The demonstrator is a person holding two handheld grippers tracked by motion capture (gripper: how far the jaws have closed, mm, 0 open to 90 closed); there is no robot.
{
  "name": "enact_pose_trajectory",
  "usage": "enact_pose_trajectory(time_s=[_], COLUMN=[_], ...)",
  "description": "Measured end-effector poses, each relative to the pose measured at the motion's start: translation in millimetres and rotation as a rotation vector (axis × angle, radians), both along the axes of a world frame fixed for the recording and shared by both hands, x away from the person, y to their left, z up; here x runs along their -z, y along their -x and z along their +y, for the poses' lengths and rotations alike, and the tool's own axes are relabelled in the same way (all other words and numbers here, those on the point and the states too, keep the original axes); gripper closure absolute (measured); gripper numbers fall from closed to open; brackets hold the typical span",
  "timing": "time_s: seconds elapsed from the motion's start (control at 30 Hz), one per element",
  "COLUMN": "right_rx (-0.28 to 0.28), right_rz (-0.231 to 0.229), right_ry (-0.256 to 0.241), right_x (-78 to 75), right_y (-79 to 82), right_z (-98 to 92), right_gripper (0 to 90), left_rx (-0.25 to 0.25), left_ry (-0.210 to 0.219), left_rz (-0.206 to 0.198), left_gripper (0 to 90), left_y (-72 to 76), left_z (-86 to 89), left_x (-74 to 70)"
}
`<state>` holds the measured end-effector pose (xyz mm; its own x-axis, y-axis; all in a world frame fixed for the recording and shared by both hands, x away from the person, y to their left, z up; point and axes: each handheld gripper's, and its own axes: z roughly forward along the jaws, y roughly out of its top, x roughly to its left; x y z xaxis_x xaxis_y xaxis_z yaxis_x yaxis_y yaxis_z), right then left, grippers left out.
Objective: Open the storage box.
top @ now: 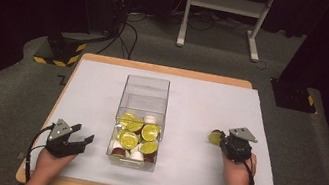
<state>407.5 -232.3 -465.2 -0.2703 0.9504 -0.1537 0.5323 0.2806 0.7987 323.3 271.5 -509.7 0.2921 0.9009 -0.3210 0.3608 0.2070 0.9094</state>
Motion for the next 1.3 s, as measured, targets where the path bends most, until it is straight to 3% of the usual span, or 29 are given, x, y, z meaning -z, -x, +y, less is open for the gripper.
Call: enact_pose_trajectory(time_s=[0.4, 0.6, 0.97, 1.2, 1.3], right_rx=[-0.055, -0.099, -0.222, -0.267, -0.276], right_rz=[-0.024, -0.019, -0.017, -0.005, -0.001], right_ry=[-0.043, -0.07, -0.097, -0.11, -0.113], right_x=[-7.4, -4.8, -1.5, 2.1, 2.9], right_y=[22.2, 35.1, 53.5, 60.6, 62.7], right_z=[11.1, 23.0, 50.8, 60.4, 63.0], right_gripper=[68.9, 68.3, 67.7, 66.4, 66.0], left_rx=[0.0, -0.003, 0.03, 0.043, 0.059], left_ry=[-0.011, 0.011, 0.012, 0.026, 0.012], left_rz=[0.001, -0.002, 0.003, -0.003, -0.01], left_gripper=[32.1, 33.0, 33.3, 32.8, 32.3], left_y=[0.2, 0.6, 6.0, 9.8, 11.6], left_z=[0.4, 0.8, -5.1, -9.4, -11.3], left_x=[0.0, -0.8, -4.3, -8.2, -9.8])
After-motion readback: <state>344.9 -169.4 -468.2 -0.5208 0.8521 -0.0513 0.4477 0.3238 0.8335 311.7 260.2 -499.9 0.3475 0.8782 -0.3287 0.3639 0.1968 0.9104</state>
